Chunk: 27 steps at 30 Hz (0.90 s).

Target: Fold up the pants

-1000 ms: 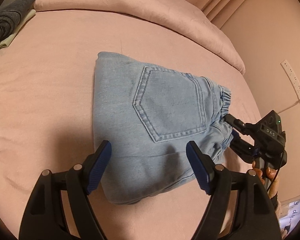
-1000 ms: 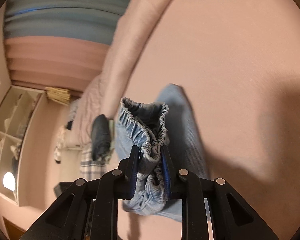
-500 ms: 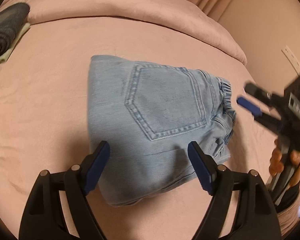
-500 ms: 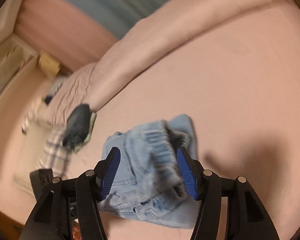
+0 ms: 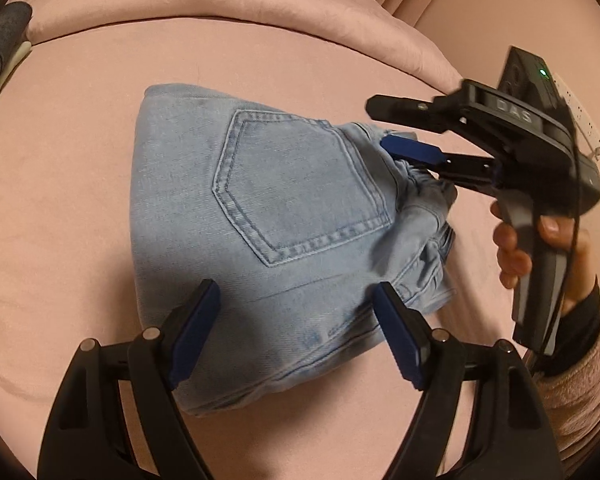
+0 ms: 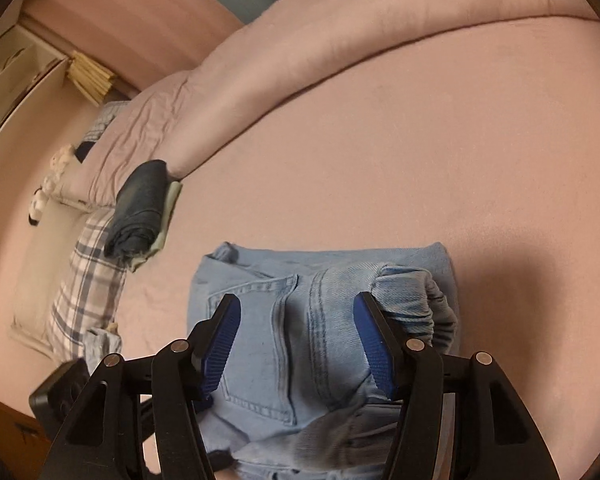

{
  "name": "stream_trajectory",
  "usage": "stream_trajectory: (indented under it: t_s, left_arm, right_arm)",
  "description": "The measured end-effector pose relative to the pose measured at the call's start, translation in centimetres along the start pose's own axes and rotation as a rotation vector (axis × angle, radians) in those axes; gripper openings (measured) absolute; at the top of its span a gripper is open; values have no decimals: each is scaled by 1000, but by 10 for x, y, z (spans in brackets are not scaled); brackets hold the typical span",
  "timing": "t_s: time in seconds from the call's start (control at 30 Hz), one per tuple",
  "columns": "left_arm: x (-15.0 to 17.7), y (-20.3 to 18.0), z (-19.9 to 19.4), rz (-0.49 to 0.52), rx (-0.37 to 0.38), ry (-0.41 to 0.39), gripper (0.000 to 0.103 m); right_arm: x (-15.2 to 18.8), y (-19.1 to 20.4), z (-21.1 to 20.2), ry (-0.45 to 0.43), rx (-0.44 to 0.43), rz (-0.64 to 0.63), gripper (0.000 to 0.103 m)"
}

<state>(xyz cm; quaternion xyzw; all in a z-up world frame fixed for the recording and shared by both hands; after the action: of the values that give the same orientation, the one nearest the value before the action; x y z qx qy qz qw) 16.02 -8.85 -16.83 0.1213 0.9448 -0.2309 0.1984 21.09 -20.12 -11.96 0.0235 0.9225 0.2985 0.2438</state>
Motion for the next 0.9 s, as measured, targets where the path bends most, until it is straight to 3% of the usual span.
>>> stream_trajectory:
  t_s: [0.27, 0.57, 0.63, 0.77, 0.9]
  left_arm:
    - [-16, 13, -25, -69, 50, -54, 78]
    - [-66, 17, -15, -75, 43, -97, 78]
    - [-78, 21, -5, -84, 24, -90, 78]
    - [-88, 36, 27, -158, 23, -16, 77]
    - [-86, 37, 25, -162, 39, -21, 78]
  right_arm:
    - [18, 22, -33, -53, -1, -102, 60]
    - [64, 24, -43, -7, 1, -202, 60]
    - [71, 21, -41, 13, 27, -215, 59]
    - [80, 10, -30, 49, 108, -219, 49]
    - [82, 13, -29, 46, 150, -249, 49]
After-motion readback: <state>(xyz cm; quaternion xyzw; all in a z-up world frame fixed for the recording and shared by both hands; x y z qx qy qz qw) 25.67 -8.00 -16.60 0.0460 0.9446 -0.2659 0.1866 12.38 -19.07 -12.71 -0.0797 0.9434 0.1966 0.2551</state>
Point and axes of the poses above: each gripper's, at about its wrist camera, not at the fingertips, and z roughly the way its jaws point, y to its left, x to its underside, the point moved 4 cm from there along z, roughly the way its jaws point, and after that the axes turned 3 degrees about y, right-handed, at the moved point
